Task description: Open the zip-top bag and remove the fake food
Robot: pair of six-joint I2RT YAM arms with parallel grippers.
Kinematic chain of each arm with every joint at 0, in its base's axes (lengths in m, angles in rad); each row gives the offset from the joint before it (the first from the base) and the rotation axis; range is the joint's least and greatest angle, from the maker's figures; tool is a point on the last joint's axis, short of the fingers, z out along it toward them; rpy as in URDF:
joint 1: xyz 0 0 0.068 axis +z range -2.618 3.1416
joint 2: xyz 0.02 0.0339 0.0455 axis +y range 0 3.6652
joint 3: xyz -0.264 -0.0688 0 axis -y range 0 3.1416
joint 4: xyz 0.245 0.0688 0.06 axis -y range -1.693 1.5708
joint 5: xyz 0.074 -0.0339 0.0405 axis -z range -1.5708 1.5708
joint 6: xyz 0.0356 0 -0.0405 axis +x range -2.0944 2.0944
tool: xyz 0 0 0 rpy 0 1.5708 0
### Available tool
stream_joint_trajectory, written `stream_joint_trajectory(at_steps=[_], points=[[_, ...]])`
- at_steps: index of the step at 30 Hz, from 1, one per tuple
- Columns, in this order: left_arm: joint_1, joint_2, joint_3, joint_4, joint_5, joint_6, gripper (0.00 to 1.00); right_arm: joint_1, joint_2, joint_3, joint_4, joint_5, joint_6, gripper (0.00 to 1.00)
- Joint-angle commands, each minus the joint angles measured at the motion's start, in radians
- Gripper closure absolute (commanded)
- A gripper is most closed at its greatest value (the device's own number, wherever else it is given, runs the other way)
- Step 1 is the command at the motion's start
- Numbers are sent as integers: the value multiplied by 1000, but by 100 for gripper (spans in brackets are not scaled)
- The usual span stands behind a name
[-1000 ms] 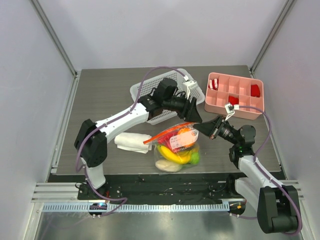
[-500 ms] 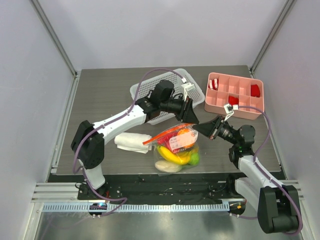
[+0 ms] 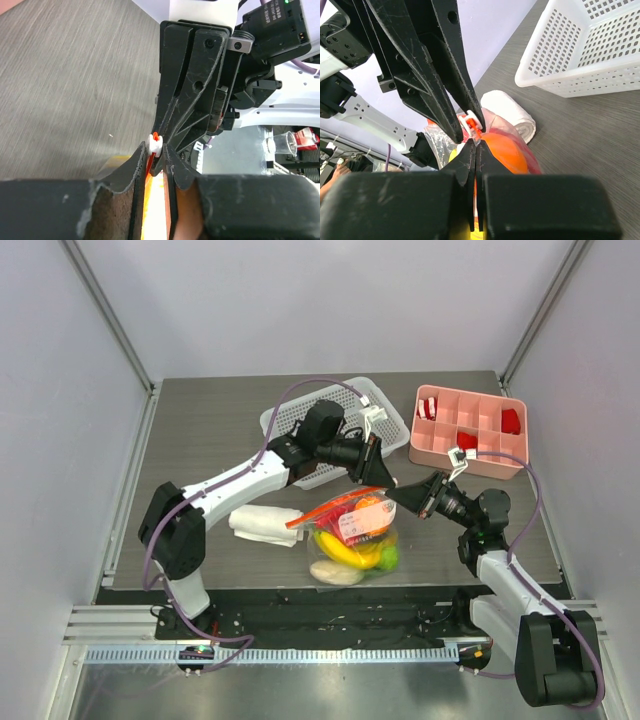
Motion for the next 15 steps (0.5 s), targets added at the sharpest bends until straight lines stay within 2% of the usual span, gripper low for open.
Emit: stream_joint_trajectory(at_steps=[1, 5, 7, 10, 13, 15], points=[[2, -23, 35, 63, 50, -34, 82, 12, -2, 39, 37, 7, -26, 99], [2, -20, 41, 39, 27, -30, 91, 15, -5, 42, 35, 13, -25, 99], [2, -21, 46, 26, 13, -27, 100, 15, -10, 43, 29, 17, -28, 99], [3, -29, 55, -38, -31, 15, 100, 14, -25, 42, 11, 43, -34, 99], [3, -47, 73, -141, -114, 74, 100, 15, -60, 48, -99, 123, -78, 99], [8, -62, 76, -218, -178, 101, 100, 14, -111, 71, -240, 177, -133, 99]])
